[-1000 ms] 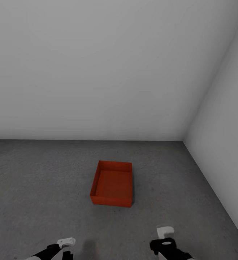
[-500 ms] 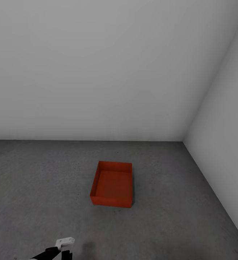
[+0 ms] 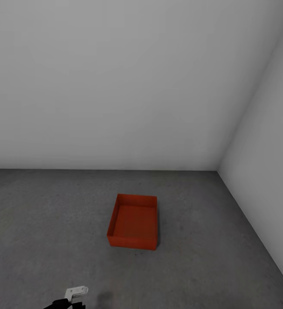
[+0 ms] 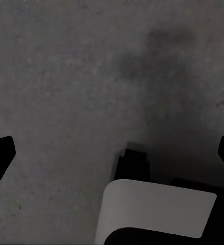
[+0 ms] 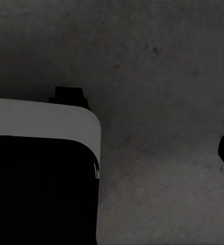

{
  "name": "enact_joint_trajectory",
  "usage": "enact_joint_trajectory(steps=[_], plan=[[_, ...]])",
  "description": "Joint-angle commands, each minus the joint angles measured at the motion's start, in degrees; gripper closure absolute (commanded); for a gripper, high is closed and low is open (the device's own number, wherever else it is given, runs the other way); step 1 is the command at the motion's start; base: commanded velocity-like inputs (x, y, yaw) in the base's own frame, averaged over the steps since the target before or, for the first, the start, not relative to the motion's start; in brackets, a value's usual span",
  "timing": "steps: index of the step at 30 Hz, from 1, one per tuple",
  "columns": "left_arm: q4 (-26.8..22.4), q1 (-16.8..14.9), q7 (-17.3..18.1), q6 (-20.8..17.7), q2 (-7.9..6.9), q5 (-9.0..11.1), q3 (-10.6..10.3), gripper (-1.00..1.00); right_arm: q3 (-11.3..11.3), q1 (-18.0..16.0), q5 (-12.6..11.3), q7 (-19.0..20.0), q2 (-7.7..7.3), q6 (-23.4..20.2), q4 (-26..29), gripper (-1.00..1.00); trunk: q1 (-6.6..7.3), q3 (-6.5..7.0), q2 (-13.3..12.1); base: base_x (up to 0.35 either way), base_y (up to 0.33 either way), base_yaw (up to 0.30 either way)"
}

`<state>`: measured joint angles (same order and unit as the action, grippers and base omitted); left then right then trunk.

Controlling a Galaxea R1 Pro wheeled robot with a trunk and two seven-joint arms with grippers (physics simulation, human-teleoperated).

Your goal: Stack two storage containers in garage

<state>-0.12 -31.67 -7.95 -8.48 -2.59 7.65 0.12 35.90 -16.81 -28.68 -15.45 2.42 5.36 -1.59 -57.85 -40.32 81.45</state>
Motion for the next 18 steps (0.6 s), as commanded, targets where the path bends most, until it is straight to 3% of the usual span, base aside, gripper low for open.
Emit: enact_joint_trajectory(steps=[1, 6, 12, 18], plan=[[0.0, 0.1, -0.1, -0.2, -0.02, 0.5, 0.0, -1.00, 0.5, 0.0, -0.6, 0.0, 0.05, 0.3, -0.2, -1.00, 0.00, 0.05, 0.0, 0.000, 0.000, 0.000], [-0.1, 1.8, -0.1, 0.9, 0.03, 0.3, 0.0, -1.00, 0.5, 0.1, -0.7, 0.0, -0.02, 0.3, -0.2, -1.00, 0.00, 0.49, 0.0, 0.000, 0.000, 0.000], [0.0, 2.8, -0.1, 4.8, 0.05, 0.5, 0.0, -1.00, 0.4, 0.2, -0.7, 0.0, -0.06, 0.3, -0.2, -1.00, 0.00, 1.00, 0.0, 0.000, 0.000, 0.000], [-0.1, 3.1, -0.1, 5.5, 0.04, 0.5, 0.0, -1.00, 0.4, 0.2, -0.6, 0.0, -0.10, 0.3, -0.2, -1.00, 0.00, 1.14, 0.0, 0.000, 0.000, 0.000]])
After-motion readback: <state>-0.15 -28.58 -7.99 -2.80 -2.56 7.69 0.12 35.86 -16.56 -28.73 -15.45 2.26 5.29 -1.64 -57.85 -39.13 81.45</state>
